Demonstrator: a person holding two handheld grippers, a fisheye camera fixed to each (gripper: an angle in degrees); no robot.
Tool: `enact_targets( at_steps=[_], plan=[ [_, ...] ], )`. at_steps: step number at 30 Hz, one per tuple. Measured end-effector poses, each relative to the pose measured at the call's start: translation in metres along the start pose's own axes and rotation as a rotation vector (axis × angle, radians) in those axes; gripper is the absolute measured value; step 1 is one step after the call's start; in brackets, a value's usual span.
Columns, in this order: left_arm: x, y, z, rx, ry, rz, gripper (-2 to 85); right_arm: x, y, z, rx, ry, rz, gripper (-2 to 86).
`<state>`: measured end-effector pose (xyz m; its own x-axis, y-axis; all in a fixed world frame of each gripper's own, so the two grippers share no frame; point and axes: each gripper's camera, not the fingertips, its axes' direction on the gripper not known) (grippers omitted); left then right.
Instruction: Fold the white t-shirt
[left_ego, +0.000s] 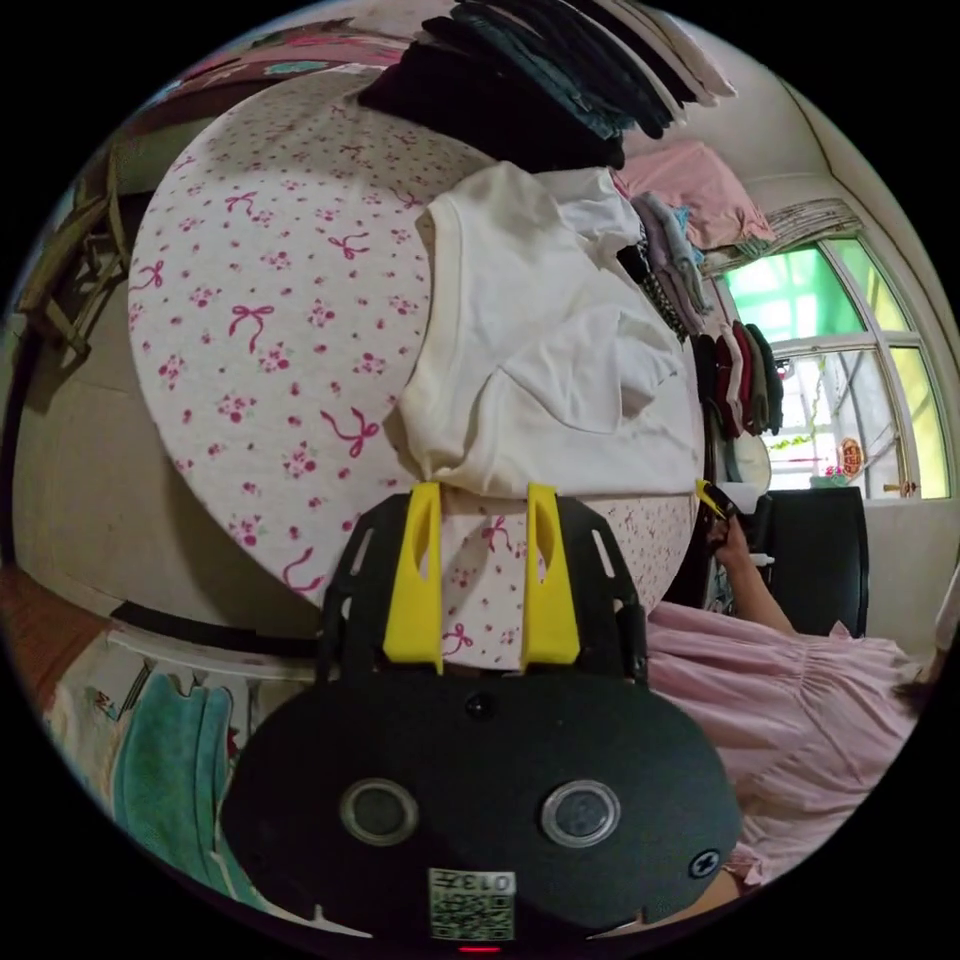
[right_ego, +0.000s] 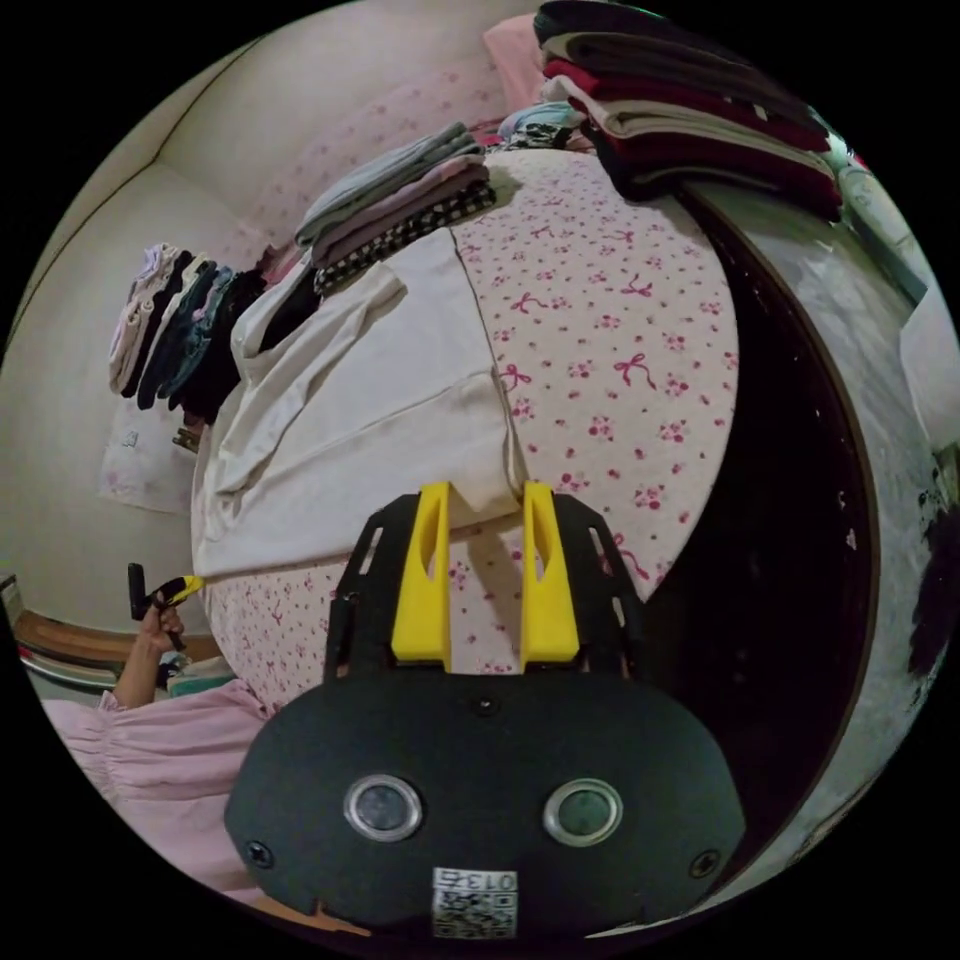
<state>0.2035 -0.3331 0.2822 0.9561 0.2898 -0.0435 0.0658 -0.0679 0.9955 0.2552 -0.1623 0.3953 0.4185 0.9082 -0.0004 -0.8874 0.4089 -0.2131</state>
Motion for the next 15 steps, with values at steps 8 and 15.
enact_targets(
  at_steps=[8, 15],
  plan=[
    [0.027, -0.011, 0.015, -0.080, -0.186, 0.046, 2.2, -0.020, -0.014, 0.009, -0.054, 0.090, -0.090, 3.8],
    [0.036, -0.005, 0.008, -0.100, -0.202, 0.074, 1.5, -0.032, -0.019, 0.002, -0.084, 0.133, -0.139, 4.0]
  ],
)
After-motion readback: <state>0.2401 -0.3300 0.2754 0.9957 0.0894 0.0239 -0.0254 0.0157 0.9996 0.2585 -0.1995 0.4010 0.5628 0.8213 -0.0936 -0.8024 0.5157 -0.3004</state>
